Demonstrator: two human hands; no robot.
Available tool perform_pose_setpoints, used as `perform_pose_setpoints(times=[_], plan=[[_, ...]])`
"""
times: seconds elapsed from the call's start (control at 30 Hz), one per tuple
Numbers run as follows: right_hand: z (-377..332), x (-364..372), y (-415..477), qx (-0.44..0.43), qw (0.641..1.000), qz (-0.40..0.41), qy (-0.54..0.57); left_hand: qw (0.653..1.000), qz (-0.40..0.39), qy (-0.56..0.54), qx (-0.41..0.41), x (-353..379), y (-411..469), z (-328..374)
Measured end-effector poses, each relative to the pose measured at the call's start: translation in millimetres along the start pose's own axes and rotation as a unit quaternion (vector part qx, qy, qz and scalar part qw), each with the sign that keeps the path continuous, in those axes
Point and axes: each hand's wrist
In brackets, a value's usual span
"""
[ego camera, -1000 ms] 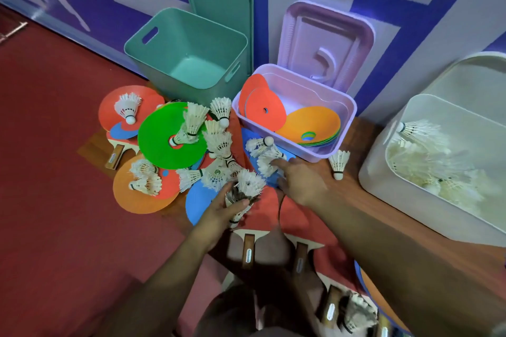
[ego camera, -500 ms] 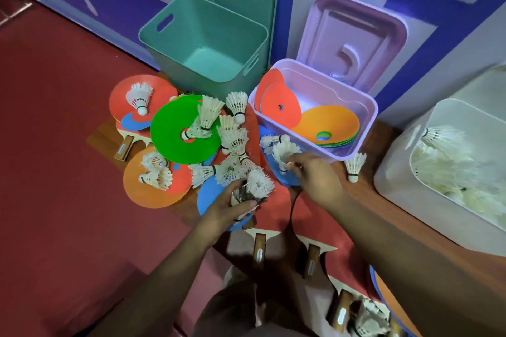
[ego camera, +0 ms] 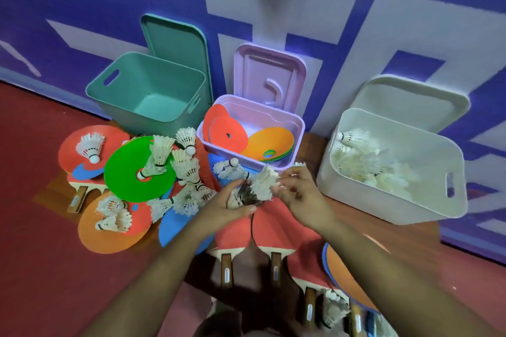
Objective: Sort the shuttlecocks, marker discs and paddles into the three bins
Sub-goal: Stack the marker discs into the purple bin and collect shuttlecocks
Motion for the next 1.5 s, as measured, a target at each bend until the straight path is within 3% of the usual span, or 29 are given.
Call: perform_pose_setpoints(times=[0.23,0.43,0.53,0.7,0.93,1.13,1.3,1.4,1.5], plan=[[-3.8,-96.5,-8.8,-0.019,0.992,0.126,-0.008,0.985,-0.104,0.088,0.109,45.0,53.8,92.4],[25.1,-169.0,-19.0,0.048,0.973,0.221,0.051,0.950,-0.121,0.235,0.169,98.8,114.0,140.6],[48.7,-192.7,-26.6,0.087,0.964,0.251,0.020,0.922,-0.137,0.302,0.202,123.6,143.3,149.4],[92.1,-213.1,-30.6,0.147,0.959,0.237,-0.048,0.890,-0.155,0.367,0.224,163.4,181.8,149.3],[121.8,-220.4,-14.9,0.191,0.963,0.125,-0.140,0.826,-0.165,0.489,0.225,182.2,210.7,120.0],[128.3,-205.1,1.2,0.189,0.941,0.178,-0.219,0.802,-0.118,0.549,0.204,188.4,215.3,111.0],[119.0,-198.9,4.9,0.172,0.928,0.235,-0.232,0.872,-0.080,0.432,0.218,183.4,194.7,122.3],[97.2,-192.3,-3.4,0.077,0.924,0.292,-0.234,0.906,-0.026,0.351,0.235,156.5,164.3,121.8],[66.3,-170.9,-9.4,-0.021,0.937,0.283,-0.204,0.935,0.040,0.291,0.199,117.9,122.7,107.0]])
Point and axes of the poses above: each hand's wrist, its own y-axis towards the middle knuckle, its own x-axis out of the palm, z = x × y, and after that the axes turned 6 degrees about y, right-handed
